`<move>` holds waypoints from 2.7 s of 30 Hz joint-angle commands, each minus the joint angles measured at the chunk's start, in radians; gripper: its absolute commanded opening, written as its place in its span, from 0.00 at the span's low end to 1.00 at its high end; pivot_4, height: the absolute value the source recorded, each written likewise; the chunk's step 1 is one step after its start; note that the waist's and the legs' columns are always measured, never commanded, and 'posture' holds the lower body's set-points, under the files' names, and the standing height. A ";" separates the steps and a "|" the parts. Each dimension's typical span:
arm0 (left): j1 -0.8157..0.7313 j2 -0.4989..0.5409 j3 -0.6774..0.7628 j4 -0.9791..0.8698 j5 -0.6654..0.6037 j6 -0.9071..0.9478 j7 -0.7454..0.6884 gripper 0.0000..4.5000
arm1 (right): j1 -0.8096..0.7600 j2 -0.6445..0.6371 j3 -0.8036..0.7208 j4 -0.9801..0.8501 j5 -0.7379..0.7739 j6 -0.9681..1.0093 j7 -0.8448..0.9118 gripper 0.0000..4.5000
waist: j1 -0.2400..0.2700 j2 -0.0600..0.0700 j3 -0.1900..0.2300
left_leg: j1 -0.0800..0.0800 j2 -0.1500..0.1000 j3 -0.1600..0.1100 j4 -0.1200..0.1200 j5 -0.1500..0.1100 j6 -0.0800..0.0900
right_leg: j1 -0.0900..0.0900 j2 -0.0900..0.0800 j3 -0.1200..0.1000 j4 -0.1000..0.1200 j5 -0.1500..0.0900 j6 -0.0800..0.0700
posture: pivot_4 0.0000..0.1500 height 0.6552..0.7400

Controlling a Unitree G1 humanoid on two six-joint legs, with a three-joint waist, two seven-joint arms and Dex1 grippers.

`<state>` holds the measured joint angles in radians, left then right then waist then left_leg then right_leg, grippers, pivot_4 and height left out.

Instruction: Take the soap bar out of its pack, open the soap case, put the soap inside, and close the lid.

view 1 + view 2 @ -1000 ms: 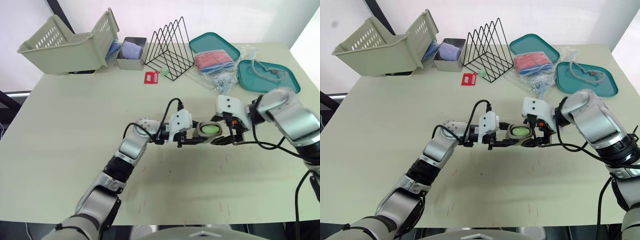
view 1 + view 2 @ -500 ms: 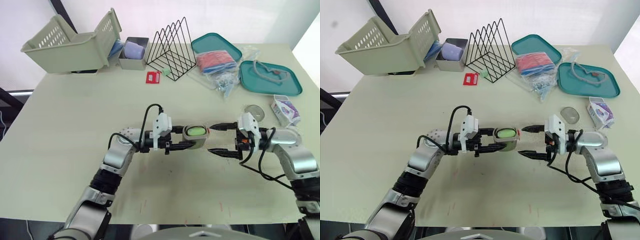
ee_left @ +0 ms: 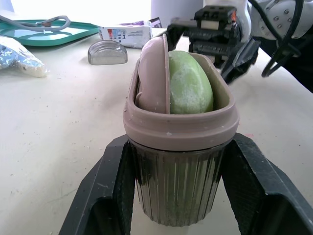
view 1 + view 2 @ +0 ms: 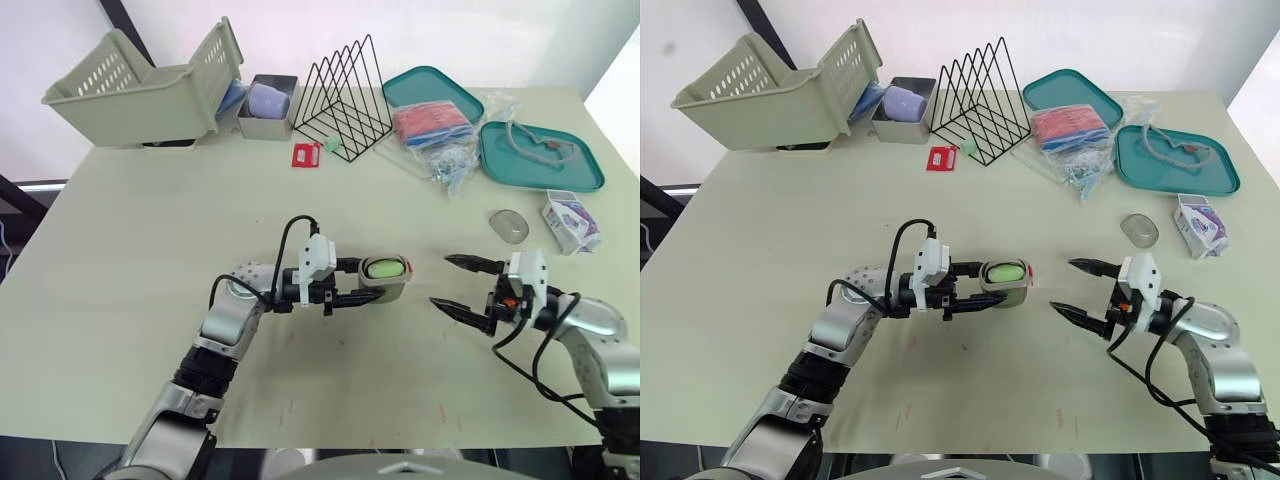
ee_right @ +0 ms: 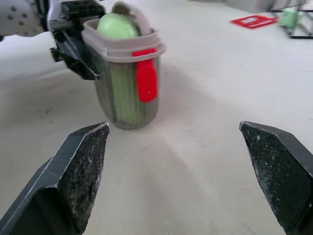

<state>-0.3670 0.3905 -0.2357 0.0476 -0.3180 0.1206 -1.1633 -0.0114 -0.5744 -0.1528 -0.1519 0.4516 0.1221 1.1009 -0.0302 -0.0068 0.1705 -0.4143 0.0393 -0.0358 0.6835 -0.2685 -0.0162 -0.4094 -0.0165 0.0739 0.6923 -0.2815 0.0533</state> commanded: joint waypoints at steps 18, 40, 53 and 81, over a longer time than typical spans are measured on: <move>-0.009 0.002 0.031 -0.024 -0.033 0.001 -0.003 0.44 | 0.228 -0.075 -0.306 -0.230 0.146 0.436 -0.448 0.99 | 0.001 0.000 0.000 | 0.000 0.000 0.001 0.000 0.000 0.000 | 0.000 0.000 0.001 0.000 0.000 0.000 | 1.00 1.00; -0.012 -0.013 0.020 -0.014 -0.017 -0.012 0.009 0.44 | -0.160 -0.554 -0.110 -0.134 0.117 0.979 -0.411 0.99 | 0.016 0.000 0.000 | -0.001 0.000 0.001 0.000 0.000 0.000 | 0.000 0.000 0.002 -0.001 -0.001 0.001 | 1.00 1.00; 0.002 -0.030 0.009 -0.025 -0.005 -0.020 0.030 0.44 | -0.857 -0.587 0.477 0.233 -0.104 1.065 -0.200 0.99 | 0.018 0.001 0.000 | -0.001 0.000 0.002 0.000 0.000 0.000 | -0.001 0.000 0.002 -0.002 -0.001 0.001 | 1.00 1.00; -0.001 -0.001 -0.042 -0.087 -0.018 0.016 -0.060 0.44 | -1.148 -0.255 0.611 0.934 -0.462 0.812 -0.012 0.99 | 0.012 0.002 0.000 | -0.001 0.000 0.002 -0.001 0.000 0.000 | -0.002 -0.001 0.001 -0.001 0.000 0.001 | 1.00 1.00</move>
<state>-0.3576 0.3869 -0.2739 0.0087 -0.3344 0.1581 -1.2029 -1.1284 -0.8239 0.4921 0.7721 0.0049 0.9454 1.0849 -0.0178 -0.0051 0.1706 -0.4156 0.0391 -0.0334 0.6830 -0.2686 -0.0161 -0.4110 -0.0172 0.0753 0.6912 -0.2820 0.0541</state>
